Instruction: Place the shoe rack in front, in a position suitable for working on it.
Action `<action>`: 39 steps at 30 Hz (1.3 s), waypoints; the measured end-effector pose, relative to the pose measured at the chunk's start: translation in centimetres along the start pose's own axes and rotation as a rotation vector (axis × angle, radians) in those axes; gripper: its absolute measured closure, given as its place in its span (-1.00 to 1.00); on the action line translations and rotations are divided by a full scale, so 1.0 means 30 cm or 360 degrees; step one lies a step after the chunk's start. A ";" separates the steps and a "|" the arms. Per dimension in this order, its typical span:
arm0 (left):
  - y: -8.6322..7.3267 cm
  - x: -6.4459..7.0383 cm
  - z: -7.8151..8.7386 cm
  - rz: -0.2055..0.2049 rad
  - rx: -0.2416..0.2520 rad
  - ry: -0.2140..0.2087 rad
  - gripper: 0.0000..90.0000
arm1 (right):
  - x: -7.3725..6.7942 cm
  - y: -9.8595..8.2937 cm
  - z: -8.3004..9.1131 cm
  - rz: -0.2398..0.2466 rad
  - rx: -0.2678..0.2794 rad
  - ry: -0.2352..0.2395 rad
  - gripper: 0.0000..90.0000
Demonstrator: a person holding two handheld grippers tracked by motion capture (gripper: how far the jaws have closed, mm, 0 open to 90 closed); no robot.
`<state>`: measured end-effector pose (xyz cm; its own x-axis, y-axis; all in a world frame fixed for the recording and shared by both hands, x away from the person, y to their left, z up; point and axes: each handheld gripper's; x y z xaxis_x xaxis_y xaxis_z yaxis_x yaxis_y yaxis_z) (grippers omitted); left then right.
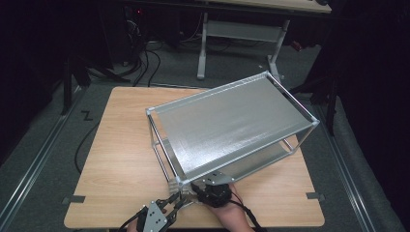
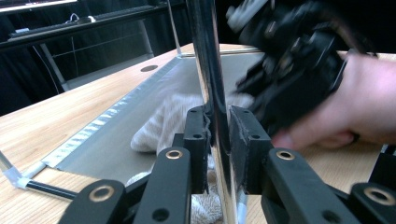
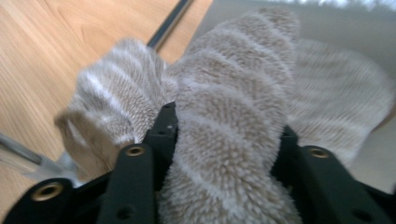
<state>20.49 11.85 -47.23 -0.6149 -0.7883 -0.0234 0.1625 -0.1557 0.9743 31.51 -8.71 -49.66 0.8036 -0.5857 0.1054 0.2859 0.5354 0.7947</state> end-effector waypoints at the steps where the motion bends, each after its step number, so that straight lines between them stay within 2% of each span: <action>1: 0.000 -0.002 0.000 -0.0006 0.0000 0.0002 0.68 | -0.002 0.001 0.004 -0.0032 -0.0001 -0.0001 0.08; 4: -0.001 -0.005 0.000 0.0011 0.0002 0.0005 0.62 | 0.008 0.009 0.044 -0.0032 0.0059 -0.0058 -0.15; 6: -0.001 -0.007 0.000 0.0012 0.0006 0.0007 0.58 | 0.011 0.007 0.076 -0.0039 0.0104 -0.0096 -0.22; 10: -0.002 -0.006 0.000 0.0009 0.0006 0.0013 0.57 | -0.003 0.005 0.129 0.0014 0.0201 -0.0165 -0.24; 12: -0.001 -0.006 0.000 0.0013 0.0008 0.0013 0.57 | -0.009 0.002 0.145 0.0037 0.0238 -0.0170 -0.18; 15: -0.001 -0.006 0.000 0.0016 0.0012 0.0013 0.56 | -0.014 -0.011 0.133 0.0037 0.0179 -0.0153 -0.19; 18: -0.001 -0.006 -0.002 0.0021 0.0015 0.0016 0.56 | -0.007 -0.024 0.091 0.0018 0.0080 -0.0107 -0.26; 19: -0.001 -0.005 -0.003 0.0024 0.0016 0.0016 0.56 | -0.010 -0.026 0.064 0.0034 0.0042 -0.0095 -0.27; 22: 0.000 -0.007 -0.005 0.0050 0.0021 0.0021 0.53 | -0.016 -0.026 0.044 0.0052 0.0018 -0.0093 -0.26; 24: 0.000 -0.010 -0.010 0.0056 0.0019 0.0019 0.48 | -0.026 -0.025 0.032 0.0038 -0.0006 -0.0087 -0.21; 28: 0.000 -0.010 -0.029 0.0084 0.0024 0.0025 0.30 | -0.044 -0.019 0.021 0.0060 -0.0013 -0.0072 -0.15; 30: 0.001 -0.012 -0.040 0.0093 0.0022 0.0026 0.30 | -0.050 -0.018 0.016 0.0073 -0.0021 -0.0082 -0.14; 31: 0.001 -0.013 -0.044 0.0092 0.0023 0.0025 0.36 | -0.049 -0.018 0.013 0.0084 -0.0016 -0.0087 -0.13; 33: 0.002 -0.007 -0.048 0.0079 0.0021 -0.0022 0.67 | -0.046 -0.020 0.011 0.0094 -0.0022 -0.0101 -0.12; 34: 0.003 0.001 -0.047 0.0049 0.0021 0.0007 0.73 | -0.045 -0.020 0.011 0.0091 -0.0018 -0.0101 -0.11; 36: 0.003 0.000 -0.046 0.0061 0.0021 0.0006 0.73 | -0.040 -0.022 0.013 0.0090 -0.0032 -0.0105 -0.11; 37: 0.003 -0.002 -0.044 0.0057 0.0017 0.0003 0.74 | -0.041 -0.023 0.014 0.0064 -0.0046 -0.0086 -0.11; 38: 0.003 -0.001 -0.044 0.0059 0.0018 0.0003 0.74 | -0.025 -0.025 0.010 0.0142 -0.0003 -0.0141 -0.11; 39: 0.003 -0.001 -0.043 0.0058 0.0019 0.0002 0.74 | -0.029 -0.026 0.014 0.0094 -0.0038 -0.0116 -0.11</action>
<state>21.52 11.08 -47.45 -0.6075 -0.7942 0.0120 0.1758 -0.1197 0.9771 30.36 -8.88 -50.11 0.7794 -0.5952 0.1955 0.2524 0.5839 0.7716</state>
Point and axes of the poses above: each handheld gripper's, and its own axes: z roughly backward along the jaws, y roughly out of its top, x roughly to its right, and after that the axes turned 9 degrees about z, right-handed
